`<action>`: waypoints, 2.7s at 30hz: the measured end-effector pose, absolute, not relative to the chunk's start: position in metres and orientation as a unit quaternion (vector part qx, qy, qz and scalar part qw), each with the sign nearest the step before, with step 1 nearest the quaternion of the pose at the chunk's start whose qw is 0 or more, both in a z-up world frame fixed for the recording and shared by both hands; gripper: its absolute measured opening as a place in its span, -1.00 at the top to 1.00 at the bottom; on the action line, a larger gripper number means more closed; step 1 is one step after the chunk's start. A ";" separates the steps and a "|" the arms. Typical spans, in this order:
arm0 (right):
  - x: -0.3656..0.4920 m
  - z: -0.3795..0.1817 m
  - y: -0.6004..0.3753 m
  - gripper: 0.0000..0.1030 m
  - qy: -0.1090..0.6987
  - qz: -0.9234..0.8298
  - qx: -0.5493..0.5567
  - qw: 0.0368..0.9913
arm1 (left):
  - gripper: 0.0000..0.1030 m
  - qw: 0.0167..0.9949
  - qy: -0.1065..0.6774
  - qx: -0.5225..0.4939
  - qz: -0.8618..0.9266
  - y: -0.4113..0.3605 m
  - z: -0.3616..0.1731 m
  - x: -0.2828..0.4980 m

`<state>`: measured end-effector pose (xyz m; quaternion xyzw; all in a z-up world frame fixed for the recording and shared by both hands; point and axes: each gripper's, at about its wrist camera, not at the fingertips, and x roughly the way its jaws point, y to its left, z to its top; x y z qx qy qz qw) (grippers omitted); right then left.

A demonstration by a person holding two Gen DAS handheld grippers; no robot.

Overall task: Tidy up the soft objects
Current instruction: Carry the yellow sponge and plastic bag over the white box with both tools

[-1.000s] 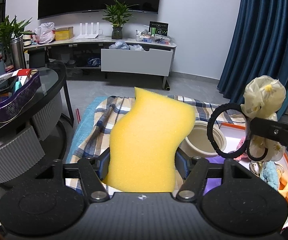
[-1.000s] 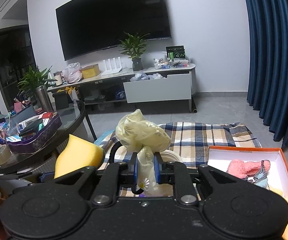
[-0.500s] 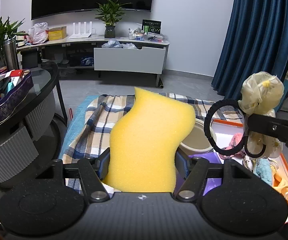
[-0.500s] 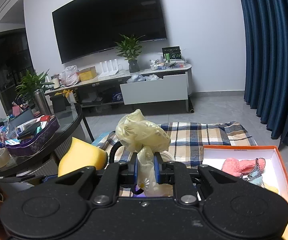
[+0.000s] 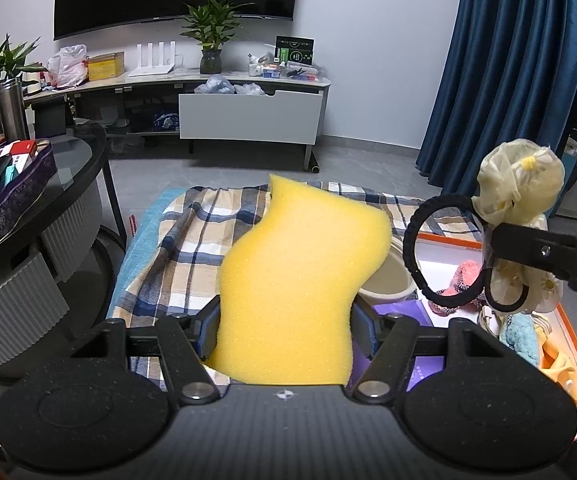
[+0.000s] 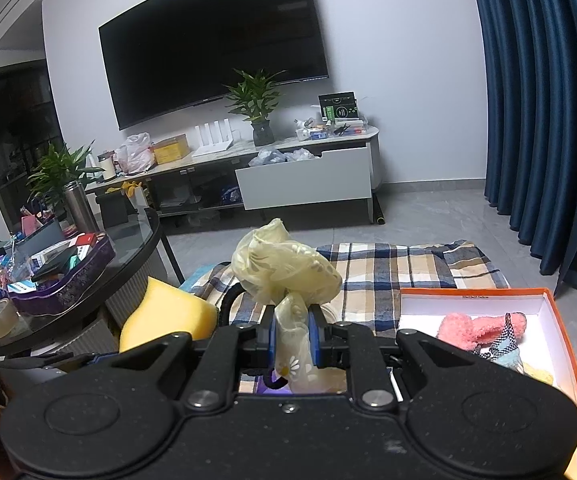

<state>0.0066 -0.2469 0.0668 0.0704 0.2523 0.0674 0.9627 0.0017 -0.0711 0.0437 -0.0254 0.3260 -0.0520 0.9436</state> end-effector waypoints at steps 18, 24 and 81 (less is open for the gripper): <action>-0.001 0.072 -0.259 0.62 0.243 0.046 0.078 0.966 | -0.27 0.943 0.325 -0.022 -0.073 -0.082 0.043 0.002; -0.004 0.073 -0.265 0.62 0.241 0.036 0.083 0.966 | -0.27 0.942 0.325 -0.018 -0.083 -0.088 0.044 0.001; -0.019 0.061 -0.354 0.58 0.229 -0.084 0.134 0.960 | -0.27 0.922 0.337 0.021 -0.189 -0.157 0.039 0.011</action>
